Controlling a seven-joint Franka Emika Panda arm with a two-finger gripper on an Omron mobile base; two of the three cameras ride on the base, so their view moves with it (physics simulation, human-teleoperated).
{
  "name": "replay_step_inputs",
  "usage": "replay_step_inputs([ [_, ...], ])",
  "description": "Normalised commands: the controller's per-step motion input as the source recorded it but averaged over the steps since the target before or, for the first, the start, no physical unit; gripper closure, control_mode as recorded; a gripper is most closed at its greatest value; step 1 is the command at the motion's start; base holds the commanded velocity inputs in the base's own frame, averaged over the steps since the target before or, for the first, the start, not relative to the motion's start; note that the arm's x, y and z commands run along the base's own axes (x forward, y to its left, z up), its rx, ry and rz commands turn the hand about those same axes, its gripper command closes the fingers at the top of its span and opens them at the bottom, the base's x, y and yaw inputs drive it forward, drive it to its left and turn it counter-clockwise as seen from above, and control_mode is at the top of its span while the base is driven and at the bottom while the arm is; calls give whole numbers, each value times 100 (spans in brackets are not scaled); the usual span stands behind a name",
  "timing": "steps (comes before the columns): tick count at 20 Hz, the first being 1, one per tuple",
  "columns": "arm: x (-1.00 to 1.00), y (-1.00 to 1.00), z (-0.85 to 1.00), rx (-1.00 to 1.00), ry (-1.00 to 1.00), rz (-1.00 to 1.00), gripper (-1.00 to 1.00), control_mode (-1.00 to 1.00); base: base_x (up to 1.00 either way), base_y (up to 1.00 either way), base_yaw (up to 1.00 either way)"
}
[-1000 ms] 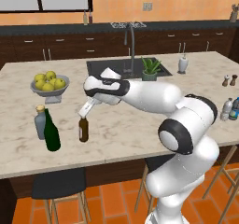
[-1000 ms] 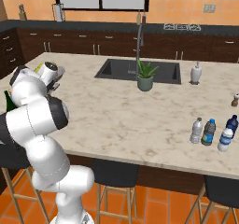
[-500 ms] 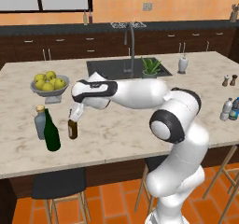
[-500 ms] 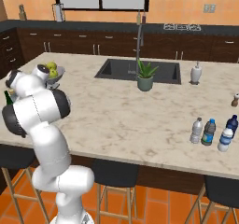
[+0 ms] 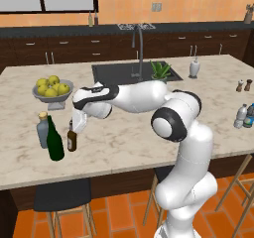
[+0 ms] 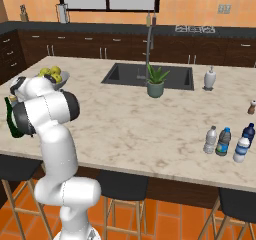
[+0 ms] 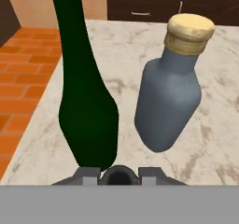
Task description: Move the plastic bottles in the middle to the plastics group, and the glass bottles in the middle to the glass group.
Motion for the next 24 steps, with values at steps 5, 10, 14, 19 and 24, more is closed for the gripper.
replay_step_inputs([
  [5, 17, 17, -27, 0, 0, 9, 100, -100, 0, 0, 0],
  [10, 1, 21, -31, 0, -7, 1, 100, -100, 0, 0, 0],
  [14, -1, 6, -38, 0, 0, 0, 100, -100, 0, 0, 0],
  [19, -2, 2, -21, 0, -3, 0, -100, -100, 0, 0, 0],
  [24, -2, -1, 12, 1, -4, 0, -100, -100, 0, 0, 0],
])
